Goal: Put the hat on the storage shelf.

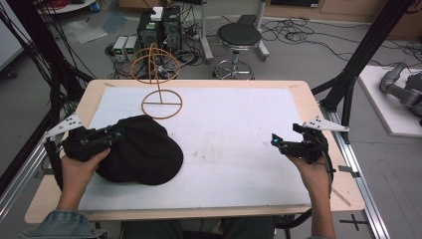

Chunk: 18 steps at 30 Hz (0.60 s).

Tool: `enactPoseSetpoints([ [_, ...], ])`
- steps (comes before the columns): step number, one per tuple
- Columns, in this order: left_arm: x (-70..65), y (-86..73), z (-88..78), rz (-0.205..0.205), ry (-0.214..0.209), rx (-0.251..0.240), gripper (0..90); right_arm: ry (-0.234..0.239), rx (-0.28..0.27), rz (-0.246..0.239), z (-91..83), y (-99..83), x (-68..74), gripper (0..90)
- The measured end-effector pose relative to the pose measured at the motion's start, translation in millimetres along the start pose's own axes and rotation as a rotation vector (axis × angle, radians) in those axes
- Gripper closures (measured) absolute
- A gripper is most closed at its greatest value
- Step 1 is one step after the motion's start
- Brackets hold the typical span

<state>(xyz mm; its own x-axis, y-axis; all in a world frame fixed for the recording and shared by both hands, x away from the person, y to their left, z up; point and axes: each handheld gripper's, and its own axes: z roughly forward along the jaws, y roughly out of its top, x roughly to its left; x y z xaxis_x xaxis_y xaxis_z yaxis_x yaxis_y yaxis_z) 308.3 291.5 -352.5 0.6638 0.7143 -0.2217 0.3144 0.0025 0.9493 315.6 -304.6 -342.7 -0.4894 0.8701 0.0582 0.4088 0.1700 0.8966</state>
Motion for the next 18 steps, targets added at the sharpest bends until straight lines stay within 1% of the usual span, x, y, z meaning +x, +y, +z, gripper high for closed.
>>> enactPoseSetpoints([
  [4,-0.9,15.2,-1.8,0.031,-0.011,-0.004,69.1,0.003,0.008,0.003,0.9,0.2,1.6,11.2],
  [5,-0.9,15.2,-1.8,0.031,-0.011,-0.004,69.1,0.004,0.007,0.001,1.5,0.2,1.8,11.3],
  [6,-1.7,22.5,-2.7,0.045,-0.014,-0.011,69.1,0.005,0.010,0.001,1.9,0.2,2.3,11.2],
  [7,-1.4,26.0,-3.3,0.047,-0.019,-0.016,69.1,0.007,0.009,0.000,2.4,0.2,2.5,11.2],
  [8,-1.4,26.0,-3.3,0.047,-0.019,-0.016,69.1,0.007,0.009,-0.001,2.9,0.1,2.7,11.3],
  [11,1.3,38.1,-6.1,0.052,-0.042,-0.037,69.1,0.010,0.012,0.000,3.7,-0.2,2.9,11.3],
  [12,1.3,38.1,-6.1,0.052,-0.042,-0.037,69.1,0.012,0.013,0.001,3.8,-0.3,2.9,11.3],
  [14,3.9,46.3,-7.5,0.044,-0.057,-0.050,69.1,0.013,0.015,0.003,4.4,-0.6,2.7,11.2],
  [18,4.5,60.5,-10.6,0.061,-0.075,-0.066,69.1,0.015,0.013,0.006,4.3,-0.4,2.6,11.2],
])
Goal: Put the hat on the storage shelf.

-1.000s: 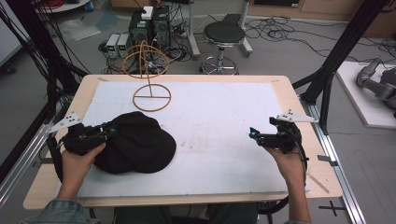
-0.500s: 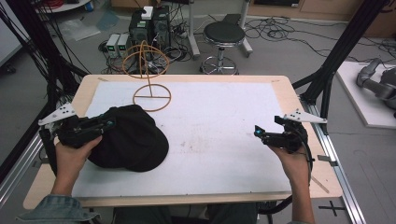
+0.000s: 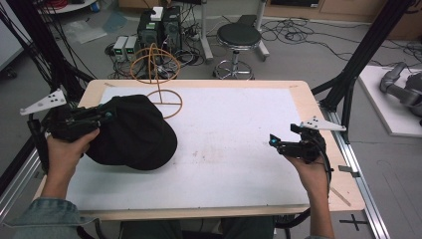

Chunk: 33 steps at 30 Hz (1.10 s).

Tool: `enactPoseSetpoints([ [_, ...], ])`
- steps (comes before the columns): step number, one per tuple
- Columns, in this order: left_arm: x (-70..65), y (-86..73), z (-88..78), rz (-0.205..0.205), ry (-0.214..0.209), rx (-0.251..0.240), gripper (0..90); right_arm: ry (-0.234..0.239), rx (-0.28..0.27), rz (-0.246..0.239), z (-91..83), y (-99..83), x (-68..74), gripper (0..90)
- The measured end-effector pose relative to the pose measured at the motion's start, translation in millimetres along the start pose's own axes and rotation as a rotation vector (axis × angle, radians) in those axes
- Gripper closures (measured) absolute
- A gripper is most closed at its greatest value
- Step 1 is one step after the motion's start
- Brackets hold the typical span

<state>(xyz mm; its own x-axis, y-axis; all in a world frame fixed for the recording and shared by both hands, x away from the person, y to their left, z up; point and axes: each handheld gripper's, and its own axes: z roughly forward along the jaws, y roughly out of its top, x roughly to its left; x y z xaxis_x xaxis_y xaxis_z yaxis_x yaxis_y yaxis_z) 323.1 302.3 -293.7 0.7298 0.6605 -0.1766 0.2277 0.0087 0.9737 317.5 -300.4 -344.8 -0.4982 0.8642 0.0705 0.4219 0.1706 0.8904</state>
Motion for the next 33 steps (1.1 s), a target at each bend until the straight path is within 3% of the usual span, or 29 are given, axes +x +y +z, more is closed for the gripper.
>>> enactPoseSetpoints([
  [4,0.5,13.1,-2.2,0.011,-0.003,-0.017,69.1,0.002,-0.004,0.002,-1.0,0.4,-0.4,11.2],
  [14,-0.7,63.3,-10.9,0.040,-0.034,-0.075,69.1,0.008,0.002,0.003,0.3,0.0,0.2,11.3],
  [26,7.0,92.0,-10.5,0.070,-0.053,-0.151,69.2,0.015,0.000,-0.002,1.3,0.5,2.1,11.3],
  [33,4.6,111.0,-5.0,0.104,-0.061,-0.197,69.2,0.015,0.007,-0.003,3.0,-0.8,1.3,11.2],
])
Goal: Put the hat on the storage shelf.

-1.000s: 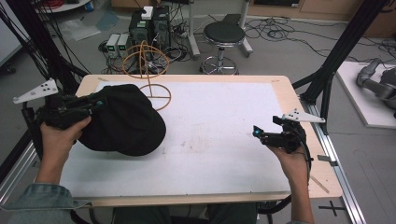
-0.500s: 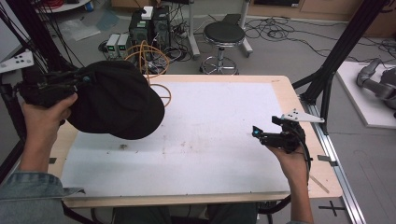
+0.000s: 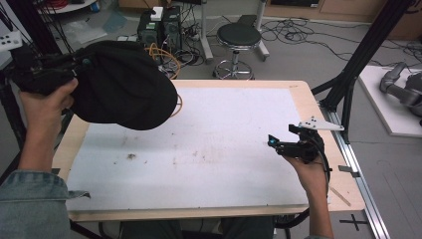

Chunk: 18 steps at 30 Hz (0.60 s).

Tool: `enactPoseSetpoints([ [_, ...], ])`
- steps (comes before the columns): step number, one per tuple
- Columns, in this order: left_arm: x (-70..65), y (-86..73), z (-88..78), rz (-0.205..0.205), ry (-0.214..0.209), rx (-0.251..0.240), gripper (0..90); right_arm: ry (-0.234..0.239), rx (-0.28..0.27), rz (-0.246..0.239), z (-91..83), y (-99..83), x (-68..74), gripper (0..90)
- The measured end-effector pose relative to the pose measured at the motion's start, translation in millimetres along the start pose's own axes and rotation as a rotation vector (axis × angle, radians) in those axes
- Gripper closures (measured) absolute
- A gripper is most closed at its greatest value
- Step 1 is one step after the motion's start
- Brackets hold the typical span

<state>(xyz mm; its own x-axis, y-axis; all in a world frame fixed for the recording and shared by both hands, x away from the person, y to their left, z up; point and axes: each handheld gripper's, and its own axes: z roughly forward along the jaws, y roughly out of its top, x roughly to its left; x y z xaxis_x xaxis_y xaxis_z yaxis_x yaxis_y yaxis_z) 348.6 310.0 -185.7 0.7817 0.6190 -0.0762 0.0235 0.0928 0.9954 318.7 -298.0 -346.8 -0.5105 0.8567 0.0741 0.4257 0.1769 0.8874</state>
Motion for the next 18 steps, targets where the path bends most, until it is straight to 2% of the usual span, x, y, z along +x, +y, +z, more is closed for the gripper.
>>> enactPoseSetpoints([
  [4,3.3,5.2,5.1,0.005,-0.006,-0.017,69.2,0.004,-0.003,0.003,-0.2,0.0,1.7,11.3],
  [8,12.3,12.4,14.3,0.001,-0.019,-0.046,69.2,0.001,-0.005,0.008,-1.8,0.2,1.9,11.3],
  [11,18.7,14.5,21.2,-0.006,-0.034,-0.060,69.2,-0.002,-0.004,0.010,-1.9,-0.6,1.0,11.3],
  [18,30.8,15.4,37.2,-0.007,-0.039,-0.074,69.2,-0.002,-0.005,0.004,-2.6,-1.6,-0.3,11.2],
])
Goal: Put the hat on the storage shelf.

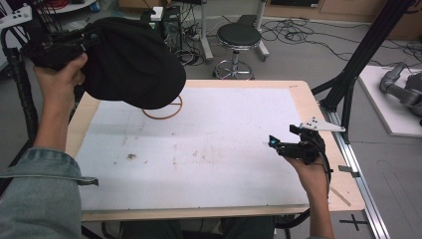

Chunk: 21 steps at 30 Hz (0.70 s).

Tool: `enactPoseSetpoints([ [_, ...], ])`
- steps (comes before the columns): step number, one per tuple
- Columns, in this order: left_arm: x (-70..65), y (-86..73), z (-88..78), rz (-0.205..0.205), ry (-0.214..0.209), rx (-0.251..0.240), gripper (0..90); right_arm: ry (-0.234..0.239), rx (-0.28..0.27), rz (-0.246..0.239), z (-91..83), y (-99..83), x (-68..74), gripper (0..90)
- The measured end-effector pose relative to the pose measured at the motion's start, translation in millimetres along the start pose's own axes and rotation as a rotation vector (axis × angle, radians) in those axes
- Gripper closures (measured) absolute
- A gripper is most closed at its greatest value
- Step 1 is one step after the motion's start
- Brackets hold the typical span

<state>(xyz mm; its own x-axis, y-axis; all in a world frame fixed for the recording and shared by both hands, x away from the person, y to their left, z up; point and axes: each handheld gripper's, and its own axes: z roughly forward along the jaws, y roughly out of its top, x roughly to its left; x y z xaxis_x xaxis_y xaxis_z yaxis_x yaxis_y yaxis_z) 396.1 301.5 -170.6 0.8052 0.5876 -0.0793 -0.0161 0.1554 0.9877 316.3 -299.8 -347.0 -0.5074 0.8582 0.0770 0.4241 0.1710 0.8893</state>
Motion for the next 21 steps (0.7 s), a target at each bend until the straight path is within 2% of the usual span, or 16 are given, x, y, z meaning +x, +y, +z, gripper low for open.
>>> enactPoseSetpoints([
  [6,14.3,-5.3,12.3,-0.005,0.006,-0.030,69.2,-0.004,-0.004,0.009,-2.1,-0.8,-1.2,11.3],
  [12,28.4,-12.7,23.3,-0.034,-0.001,-0.046,69.3,0.004,-0.002,0.007,0.3,-1.3,1.0,11.2],
  [21,47.3,-31.1,43.3,-0.050,0.004,-0.015,69.4,0.008,0.012,0.010,3.7,-3.7,0.2,11.2],
])
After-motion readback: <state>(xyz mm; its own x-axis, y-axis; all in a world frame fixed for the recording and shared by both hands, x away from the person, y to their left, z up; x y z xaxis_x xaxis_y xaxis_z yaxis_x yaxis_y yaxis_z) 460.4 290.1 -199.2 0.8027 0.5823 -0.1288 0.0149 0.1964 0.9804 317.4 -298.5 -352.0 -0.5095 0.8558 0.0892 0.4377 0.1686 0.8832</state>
